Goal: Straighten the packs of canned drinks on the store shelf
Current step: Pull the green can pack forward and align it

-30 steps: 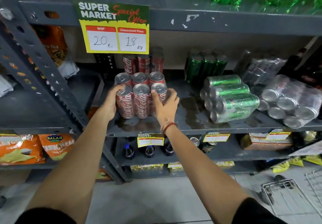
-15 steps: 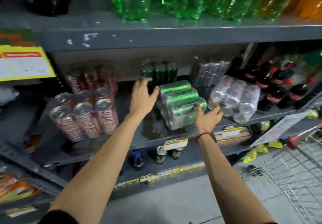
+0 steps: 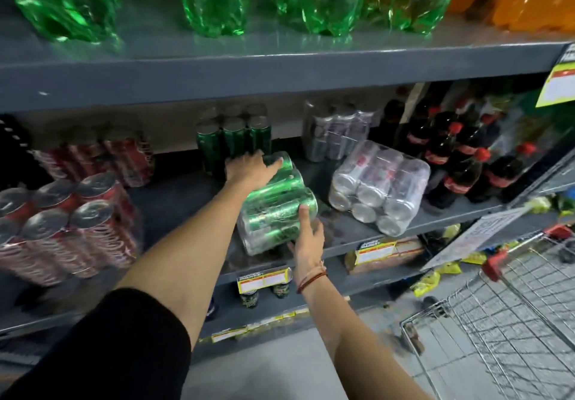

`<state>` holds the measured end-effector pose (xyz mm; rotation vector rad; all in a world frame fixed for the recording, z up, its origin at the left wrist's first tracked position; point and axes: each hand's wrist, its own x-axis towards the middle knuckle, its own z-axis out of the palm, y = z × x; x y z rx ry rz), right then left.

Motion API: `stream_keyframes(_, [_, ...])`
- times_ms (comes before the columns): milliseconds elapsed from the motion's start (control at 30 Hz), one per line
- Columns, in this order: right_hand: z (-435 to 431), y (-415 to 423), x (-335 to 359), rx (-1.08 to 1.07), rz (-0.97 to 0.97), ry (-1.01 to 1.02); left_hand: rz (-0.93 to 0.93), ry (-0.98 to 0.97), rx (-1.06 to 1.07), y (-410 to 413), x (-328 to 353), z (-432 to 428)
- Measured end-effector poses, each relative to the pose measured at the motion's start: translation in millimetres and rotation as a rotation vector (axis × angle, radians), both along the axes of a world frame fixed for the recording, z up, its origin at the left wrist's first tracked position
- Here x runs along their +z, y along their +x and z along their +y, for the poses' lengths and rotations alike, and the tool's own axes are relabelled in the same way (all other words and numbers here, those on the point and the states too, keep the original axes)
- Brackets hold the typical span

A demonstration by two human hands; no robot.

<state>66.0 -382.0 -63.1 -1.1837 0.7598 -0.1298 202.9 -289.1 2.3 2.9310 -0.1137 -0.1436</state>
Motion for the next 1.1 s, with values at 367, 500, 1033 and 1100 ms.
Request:
stream_keyframes(367, [-20.4, 8.4, 39.5, 0.211, -0.369, -0.536, -0.105, -1.034, 0.322, -21.6, -22.8, 25.4])
stream_keyframes(500, [-20.1, -0.6, 32.7, 0.296, -0.459, -0.712, -0.144, -1.161, 0.347, -30.1, -49.9, 34.1])
stream_keyframes(1033, [-26.4, 15.9, 33.0, 0.503, -0.449, -0.388, -0.366, -1.488, 0.613, -168.6, -49.5, -17.3])
stream_keyframes(1100, [-21.3, 14.5, 32.2, 0.497, -0.431, -0.364, -0.334, -1.58, 0.555, -175.1, -45.7, -39.4])
